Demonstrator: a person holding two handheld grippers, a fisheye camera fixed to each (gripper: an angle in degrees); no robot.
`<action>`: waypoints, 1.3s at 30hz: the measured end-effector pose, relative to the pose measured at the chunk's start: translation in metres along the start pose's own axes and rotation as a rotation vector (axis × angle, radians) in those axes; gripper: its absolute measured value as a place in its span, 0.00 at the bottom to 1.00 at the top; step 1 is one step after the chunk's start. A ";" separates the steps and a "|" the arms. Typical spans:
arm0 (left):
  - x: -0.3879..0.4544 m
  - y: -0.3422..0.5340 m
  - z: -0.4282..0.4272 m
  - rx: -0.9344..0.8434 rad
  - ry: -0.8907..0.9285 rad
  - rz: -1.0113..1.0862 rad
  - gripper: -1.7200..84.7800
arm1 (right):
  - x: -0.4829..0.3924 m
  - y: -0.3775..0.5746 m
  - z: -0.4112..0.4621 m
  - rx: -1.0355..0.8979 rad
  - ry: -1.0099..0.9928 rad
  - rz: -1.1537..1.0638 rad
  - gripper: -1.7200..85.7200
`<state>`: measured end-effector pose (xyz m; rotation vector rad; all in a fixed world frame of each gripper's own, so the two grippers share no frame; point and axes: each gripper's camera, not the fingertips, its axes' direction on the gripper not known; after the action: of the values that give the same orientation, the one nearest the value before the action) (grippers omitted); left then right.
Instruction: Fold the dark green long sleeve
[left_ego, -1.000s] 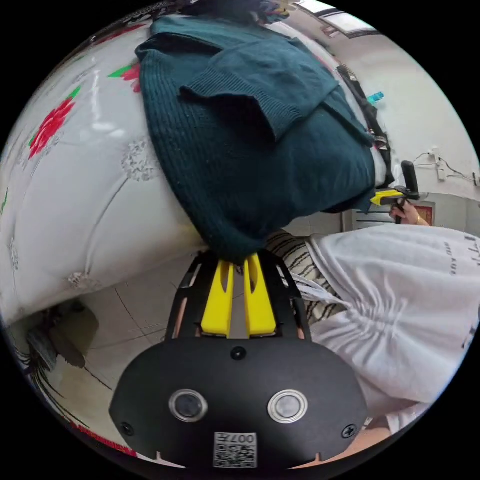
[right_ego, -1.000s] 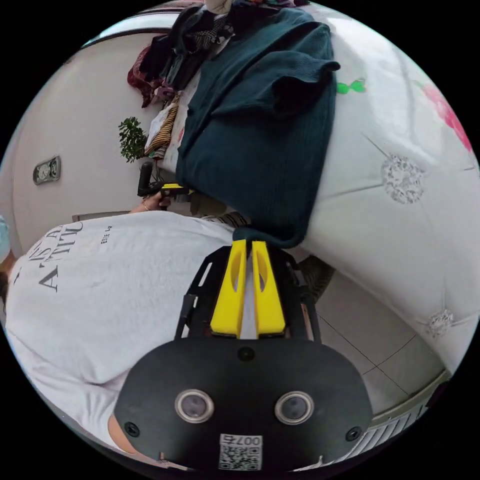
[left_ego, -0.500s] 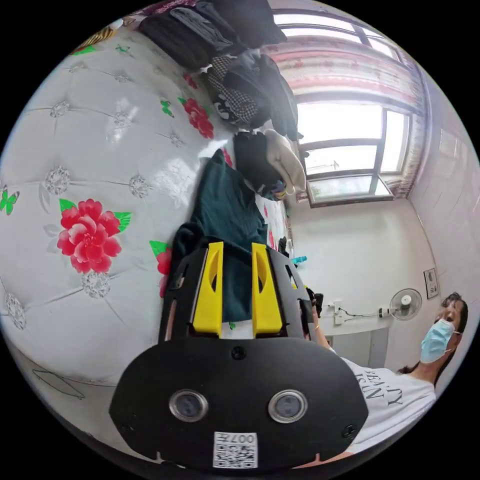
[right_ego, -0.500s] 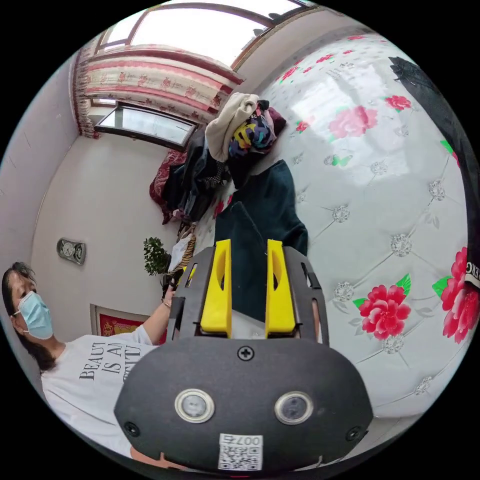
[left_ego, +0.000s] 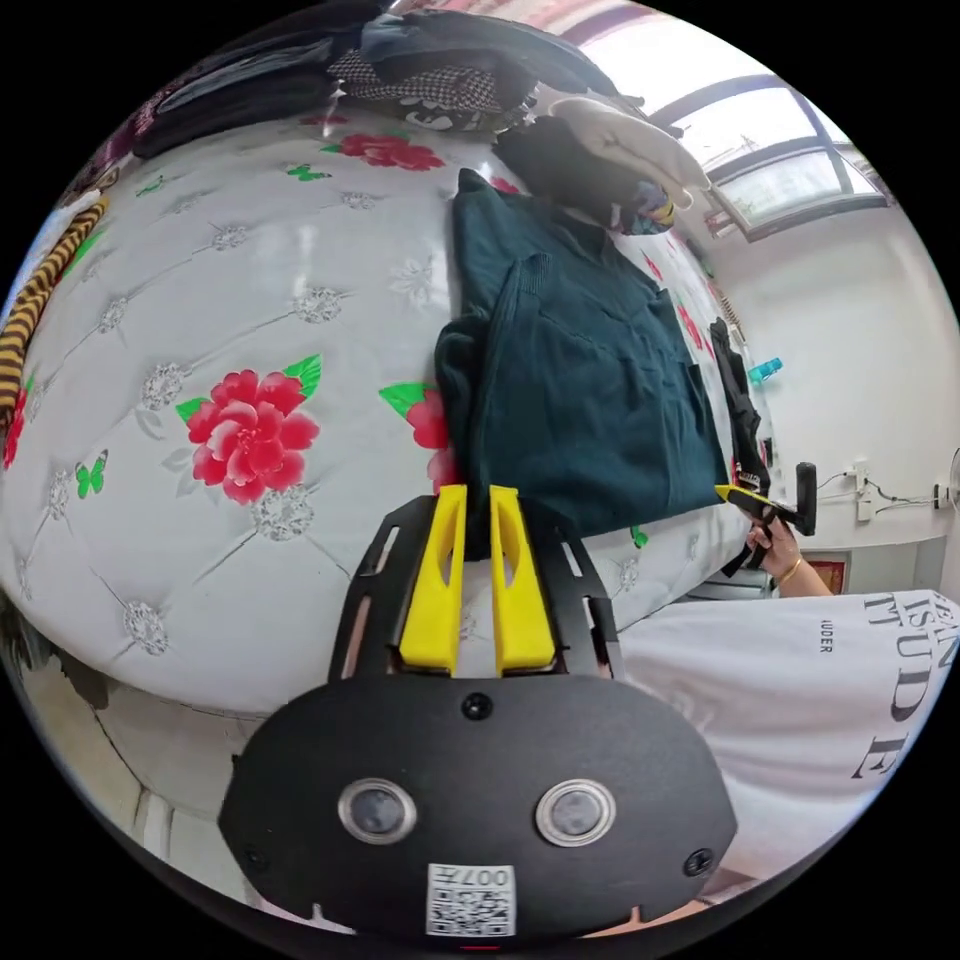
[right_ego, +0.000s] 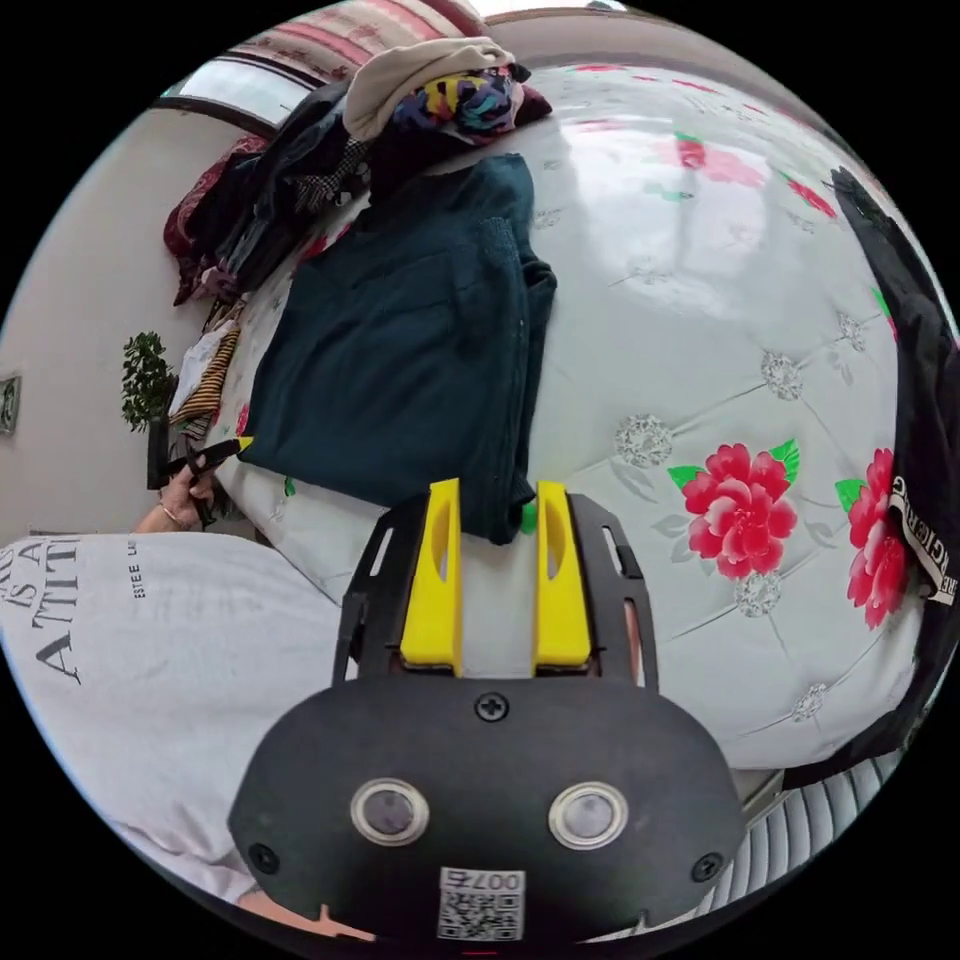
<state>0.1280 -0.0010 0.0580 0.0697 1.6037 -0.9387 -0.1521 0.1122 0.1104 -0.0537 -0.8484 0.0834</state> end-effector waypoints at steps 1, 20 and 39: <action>-0.001 -0.004 0.002 -0.019 0.009 0.005 0.06 | -0.001 -0.002 0.000 -0.016 0.002 -0.011 0.09; -0.008 -0.001 -0.101 0.138 0.599 -0.165 0.03 | 0.031 -0.033 -0.125 0.058 -0.661 0.032 0.03; -0.030 -0.078 -0.007 0.245 0.259 -0.356 0.12 | 0.089 -0.061 -0.009 0.323 -0.557 0.539 0.13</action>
<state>0.0898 -0.0362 0.1237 0.0792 1.7642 -1.4492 -0.0837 0.0594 0.1755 0.0494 -1.3490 0.7681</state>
